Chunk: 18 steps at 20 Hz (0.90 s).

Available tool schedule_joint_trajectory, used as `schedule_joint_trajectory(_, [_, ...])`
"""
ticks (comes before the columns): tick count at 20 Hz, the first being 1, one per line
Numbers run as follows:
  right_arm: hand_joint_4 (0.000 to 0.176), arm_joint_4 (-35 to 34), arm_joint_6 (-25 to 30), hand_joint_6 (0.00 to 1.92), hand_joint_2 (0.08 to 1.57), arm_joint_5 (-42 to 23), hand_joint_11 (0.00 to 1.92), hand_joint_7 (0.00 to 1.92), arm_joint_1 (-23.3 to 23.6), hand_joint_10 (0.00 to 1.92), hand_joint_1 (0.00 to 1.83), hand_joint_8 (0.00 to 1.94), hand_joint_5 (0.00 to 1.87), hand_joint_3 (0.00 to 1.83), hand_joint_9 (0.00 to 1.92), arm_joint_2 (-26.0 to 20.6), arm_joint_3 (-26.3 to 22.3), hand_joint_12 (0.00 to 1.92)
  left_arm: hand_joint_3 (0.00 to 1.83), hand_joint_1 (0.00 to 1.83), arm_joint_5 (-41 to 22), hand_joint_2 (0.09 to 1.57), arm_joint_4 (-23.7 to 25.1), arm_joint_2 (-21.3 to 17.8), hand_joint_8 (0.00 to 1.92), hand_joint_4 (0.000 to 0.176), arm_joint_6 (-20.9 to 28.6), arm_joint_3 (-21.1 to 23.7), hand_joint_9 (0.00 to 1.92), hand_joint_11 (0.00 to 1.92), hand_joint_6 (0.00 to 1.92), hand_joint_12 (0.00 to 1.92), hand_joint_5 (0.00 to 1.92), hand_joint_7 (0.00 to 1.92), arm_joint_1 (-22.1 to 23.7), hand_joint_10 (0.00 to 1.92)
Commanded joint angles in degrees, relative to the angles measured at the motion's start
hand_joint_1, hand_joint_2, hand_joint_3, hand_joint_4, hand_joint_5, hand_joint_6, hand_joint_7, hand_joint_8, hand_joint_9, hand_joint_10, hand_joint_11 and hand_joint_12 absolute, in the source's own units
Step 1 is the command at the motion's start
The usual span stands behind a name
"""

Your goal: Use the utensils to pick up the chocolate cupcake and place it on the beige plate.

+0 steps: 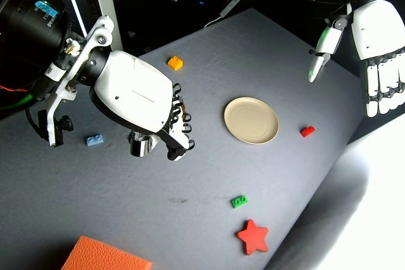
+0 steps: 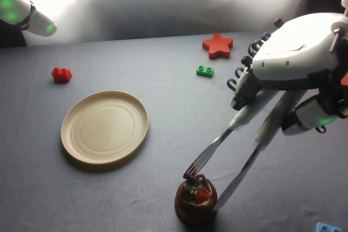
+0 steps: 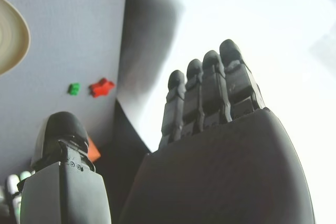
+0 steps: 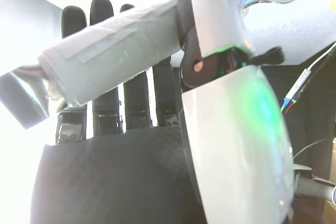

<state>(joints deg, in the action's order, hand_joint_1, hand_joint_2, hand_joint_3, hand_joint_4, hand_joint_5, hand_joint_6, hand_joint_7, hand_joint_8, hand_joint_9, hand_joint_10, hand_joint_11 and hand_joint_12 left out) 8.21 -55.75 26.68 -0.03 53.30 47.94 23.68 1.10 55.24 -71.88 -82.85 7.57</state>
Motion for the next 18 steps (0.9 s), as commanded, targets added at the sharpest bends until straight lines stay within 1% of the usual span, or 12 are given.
schedule_joint_trajectory(1, [0.0, 0.42, -0.24, 0.0, 1.11, -5.64, 0.27, 0.62, 0.69, 0.0, 1.15, 0.0, 0.73, 0.0, 0.66, -0.34, -0.14, 0.98, 0.0, 0.39, -5.32, 1.07, 0.32, -0.31, 0.0, 0.0, 0.16, -0.38, 0.08, 0.0, 0.0, 0.25, 0.12, 0.09, 0.81, 0.0])
schedule_joint_trajectory(4, [0.0, 0.43, -0.21, 0.0, 1.11, -6.2, 0.25, 0.62, 0.82, 0.0, 1.14, 0.0, 0.73, 0.0, 0.65, -0.33, -0.01, 0.98, 0.0, 0.4, -5.32, 1.07, 0.32, -0.32, 0.0, 0.0, 0.16, -0.33, 0.08, 0.0, 0.0, 0.25, 0.14, 0.1, 0.81, 0.0])
schedule_joint_trajectory(5, [0.0, 0.43, -0.09, 0.0, 1.12, -6.21, 0.24, 0.62, 0.66, 0.0, 1.14, 0.0, 0.73, 0.0, 0.64, -0.32, -0.03, 0.97, 0.0, 0.41, -5.32, 1.07, 0.32, -0.32, 0.0, 0.0, 0.16, -0.33, 0.07, 0.0, 0.0, 0.21, 0.13, 0.1, 0.81, 0.0])
schedule_joint_trajectory(7, [0.0, 0.43, -0.06, 0.01, 1.11, -6.37, 0.25, 0.64, 0.61, 0.01, 1.14, 0.01, 0.75, 0.0, 0.66, -0.32, -0.03, 0.99, 0.0, 0.38, -5.32, 1.08, 0.32, -0.32, 0.0, 0.0, 0.16, -0.32, 0.06, 0.0, 0.0, 0.18, 0.11, 0.08, 0.82, 0.0])
schedule_joint_trajectory(8, [0.0, 0.43, -0.07, 0.01, 1.1, -6.63, 0.26, 0.65, 0.61, 0.01, 1.16, 0.01, 0.75, 0.0, 0.67, -0.32, -0.03, 0.99, 0.0, 0.38, -5.32, 1.08, 0.32, -0.32, 0.0, 0.0, 0.16, -0.29, 0.07, 0.0, 0.0, 0.2, 0.12, 0.09, 0.83, 0.0])
schedule_joint_trajectory(10, [0.0, 0.43, -0.09, 0.01, 1.1, -7.55, 0.25, 0.63, 0.61, 0.01, 1.15, 0.0, 0.75, 0.0, 0.66, -0.33, -0.02, 0.99, 0.0, 0.38, -5.31, 1.08, 0.32, -0.33, 0.0, 0.0, 0.16, -0.26, 0.07, 0.0, 0.0, 0.2, 0.13, 0.09, 0.84, 0.0])
schedule_joint_trajectory(12, [0.0, 0.43, -0.08, 0.0, 1.09, -7.87, 0.25, 0.61, 0.57, 0.0, 1.16, 0.0, 0.73, 0.0, 0.64, -0.31, -0.05, 0.99, 0.0, 0.39, -5.31, 1.08, 0.31, -0.33, 0.0, 0.0, 0.16, -0.25, 0.05, 0.0, 0.0, 0.16, 0.12, 0.08, 0.9, 0.0])
schedule_joint_trajectory(13, [0.0, 0.43, -0.08, 0.0, 1.1, -7.9, 0.25, 0.62, 0.45, 0.01, 1.15, 0.0, 0.74, 0.0, 0.66, -0.29, -0.06, 0.99, 0.0, 0.39, -5.31, 1.07, 0.31, -0.33, 0.0, 0.0, 0.15, -0.29, 0.06, 0.0, 0.0, 0.2, 0.12, 0.08, 0.9, 0.0])
schedule_joint_trajectory(16, [0.0, 0.44, -0.38, 0.0, 1.1, -9.12, 0.25, 0.61, -0.52, 0.01, 1.16, 0.0, 0.73, 0.0, 0.65, -0.25, -0.06, 0.99, 0.0, 0.42, -5.31, 1.07, 0.32, -0.3, 0.0, 0.0, 0.15, -0.39, 0.07, 0.0, 0.0, 0.22, 0.13, 0.09, 0.89, 0.0])
schedule_joint_trajectory(17, [0.0, 0.45, -0.47, 0.0, 1.1, -9.24, 0.27, 0.62, -0.89, 0.01, 1.15, 0.0, 0.73, 0.0, 0.66, -0.17, -0.06, 0.99, 0.0, 0.41, -5.31, 1.08, 0.32, -0.3, 0.0, 0.0, 0.15, -0.39, 0.05, 0.0, 0.0, 0.17, 0.11, 0.07, 0.89, 0.0])
schedule_joint_trajectory(18, [0.0, 0.46, -0.48, 0.0, 1.1, -9.24, 0.27, 0.62, -1.16, 0.01, 1.15, 0.0, 0.73, 0.0, 0.66, -0.08, -0.05, 0.99, 0.0, 0.41, -5.32, 1.08, 0.32, -0.3, 0.0, 0.0, 0.15, -0.4, 0.05, 0.0, 0.0, 0.17, 0.11, 0.07, 0.89, 0.0])
